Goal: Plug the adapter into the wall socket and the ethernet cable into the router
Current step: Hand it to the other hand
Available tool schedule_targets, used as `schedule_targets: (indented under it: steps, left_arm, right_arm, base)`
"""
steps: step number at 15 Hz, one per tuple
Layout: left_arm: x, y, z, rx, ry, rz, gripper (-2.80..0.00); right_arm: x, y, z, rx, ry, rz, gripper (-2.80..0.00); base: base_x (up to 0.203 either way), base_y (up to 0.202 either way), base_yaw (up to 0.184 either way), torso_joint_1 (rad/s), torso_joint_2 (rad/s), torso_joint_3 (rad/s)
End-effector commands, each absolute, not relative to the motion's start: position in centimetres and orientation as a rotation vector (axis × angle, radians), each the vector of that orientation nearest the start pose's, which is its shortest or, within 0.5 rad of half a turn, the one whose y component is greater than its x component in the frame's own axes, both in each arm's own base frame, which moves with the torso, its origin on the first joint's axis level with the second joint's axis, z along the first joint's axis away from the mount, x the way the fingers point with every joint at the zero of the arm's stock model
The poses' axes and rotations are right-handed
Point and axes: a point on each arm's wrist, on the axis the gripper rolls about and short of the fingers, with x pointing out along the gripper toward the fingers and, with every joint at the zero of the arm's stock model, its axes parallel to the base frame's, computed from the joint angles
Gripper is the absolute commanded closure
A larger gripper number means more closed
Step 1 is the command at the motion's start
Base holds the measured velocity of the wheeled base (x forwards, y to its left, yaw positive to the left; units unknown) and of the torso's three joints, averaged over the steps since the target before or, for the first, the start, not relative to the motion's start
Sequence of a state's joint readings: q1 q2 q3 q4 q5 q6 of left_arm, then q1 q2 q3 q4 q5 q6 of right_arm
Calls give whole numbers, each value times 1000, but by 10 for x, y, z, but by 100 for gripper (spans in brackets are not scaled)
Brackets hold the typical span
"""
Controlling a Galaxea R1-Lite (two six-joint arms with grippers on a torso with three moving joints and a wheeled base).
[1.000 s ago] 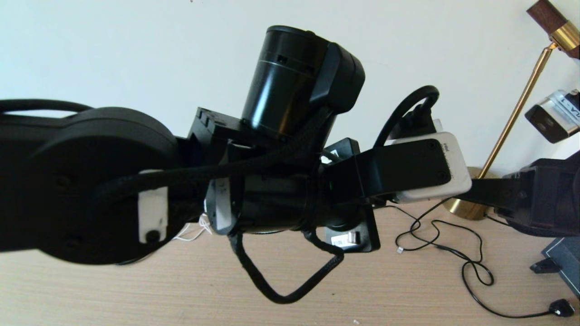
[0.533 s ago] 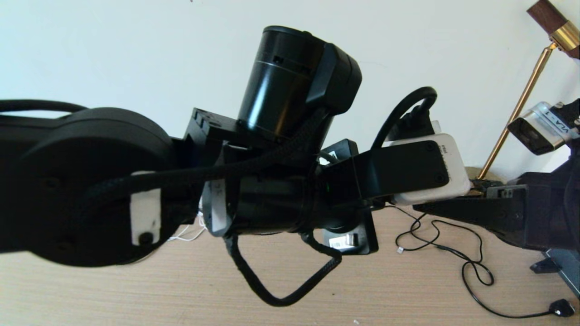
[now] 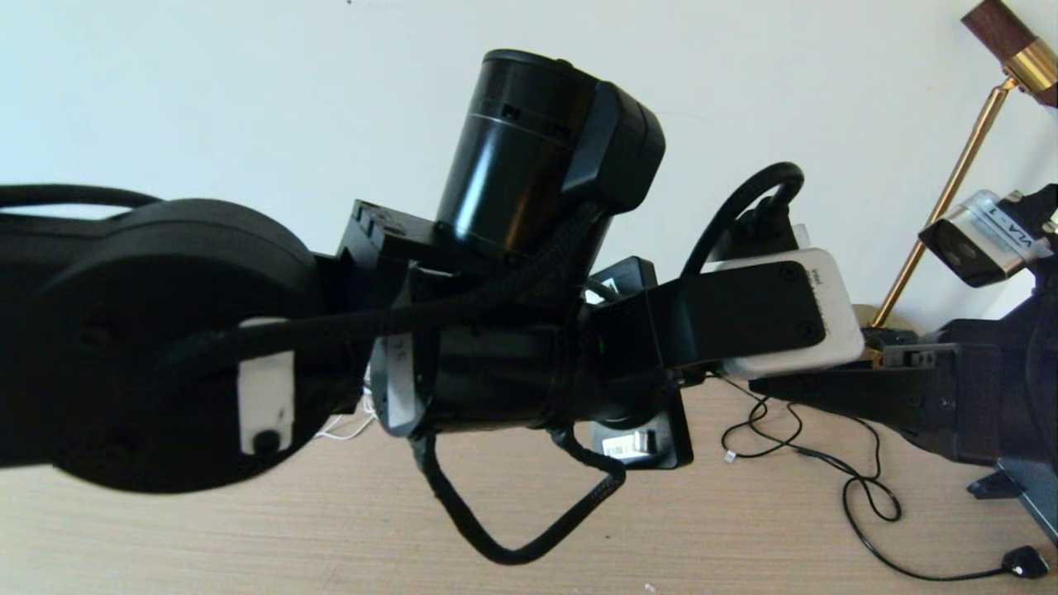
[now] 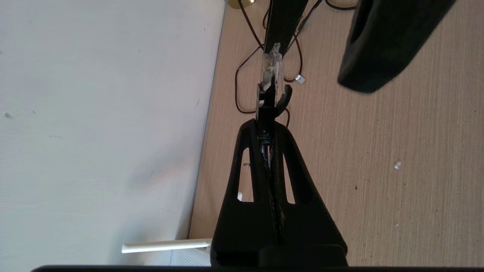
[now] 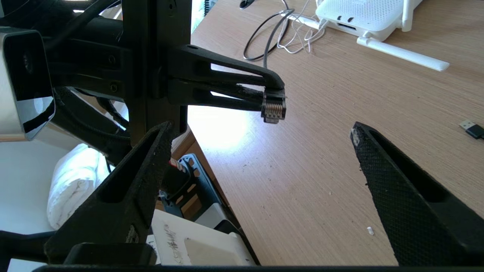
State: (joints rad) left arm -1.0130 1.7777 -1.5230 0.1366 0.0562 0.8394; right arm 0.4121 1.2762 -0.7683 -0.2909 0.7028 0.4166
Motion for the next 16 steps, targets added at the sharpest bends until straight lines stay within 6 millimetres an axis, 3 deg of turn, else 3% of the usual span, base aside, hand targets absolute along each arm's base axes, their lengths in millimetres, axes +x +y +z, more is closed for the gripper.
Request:
schedule_targets:
  steps: [1,2,3,16]
  left_arm:
    - [183,-292,283,976,-70,-1049,0]
    - [183,-292,284,975,-72,-1050,0]
    - [182,-293,284,975,-72,-1053,0]
    - [177,-293,284,975,-77,-1065,0]
  right_arm:
    - [173,94,248,403,452,1061,-280]
    - [173,94,249,403,449,1064,-280]
    - [173,94,249,403,442,1065,0]
    - [171,95,247,403,446,1075,0]
  base:
    - [0,0,0,0,0,0]
    - [0,0,0,0,0,0]
    - [0,0,0,0,0,0]
    - [0,0,0,0,0,0]
